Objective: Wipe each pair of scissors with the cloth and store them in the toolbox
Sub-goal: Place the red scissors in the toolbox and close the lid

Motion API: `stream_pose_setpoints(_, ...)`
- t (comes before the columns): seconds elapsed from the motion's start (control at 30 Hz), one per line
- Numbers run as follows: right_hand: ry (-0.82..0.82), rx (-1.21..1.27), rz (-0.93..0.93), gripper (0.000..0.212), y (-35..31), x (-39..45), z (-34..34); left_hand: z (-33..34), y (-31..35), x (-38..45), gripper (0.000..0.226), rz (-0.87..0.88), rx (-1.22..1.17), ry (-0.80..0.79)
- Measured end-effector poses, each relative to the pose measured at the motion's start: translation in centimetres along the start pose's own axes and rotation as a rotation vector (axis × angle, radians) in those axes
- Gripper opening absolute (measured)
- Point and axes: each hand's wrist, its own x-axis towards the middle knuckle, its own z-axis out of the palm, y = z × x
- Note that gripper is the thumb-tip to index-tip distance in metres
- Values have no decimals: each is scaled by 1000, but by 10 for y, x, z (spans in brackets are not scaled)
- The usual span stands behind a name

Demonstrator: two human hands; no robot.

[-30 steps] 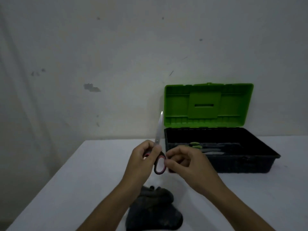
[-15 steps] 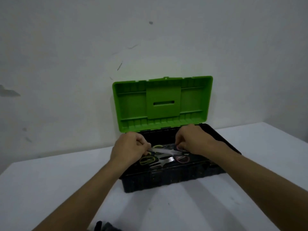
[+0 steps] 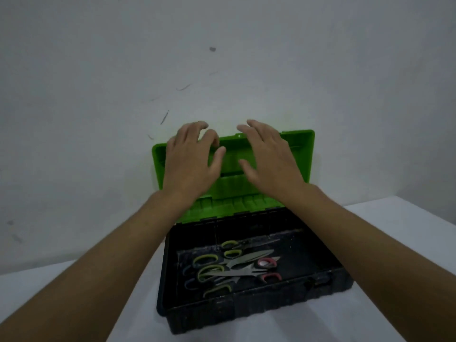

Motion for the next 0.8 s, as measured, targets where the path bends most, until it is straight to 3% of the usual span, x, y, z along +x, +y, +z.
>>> stream_pose_setpoints(0.07,-162,-93,51,74,3,13,-3,1,-1,8,39,-49,39,-143)
stream_pose_setpoints(0.17,-328,-209,55,74,10,17,-9,5,0,7,50,-112,116,-339)
stream_pose_setpoints(0.5,-34,26,26,26,-4,-77,-60,-40,28,-59,10,-29,23,-79)
stream_pose_setpoints(0.63,-114,-5,48,10,-8,-121,-67,-53,42,-107,9,-16,-15,-182)
stream_pose_setpoints(0.8,-332,-26,207,6,-19,-173,-67,-60,59,-175,11,-18,-56,-384)
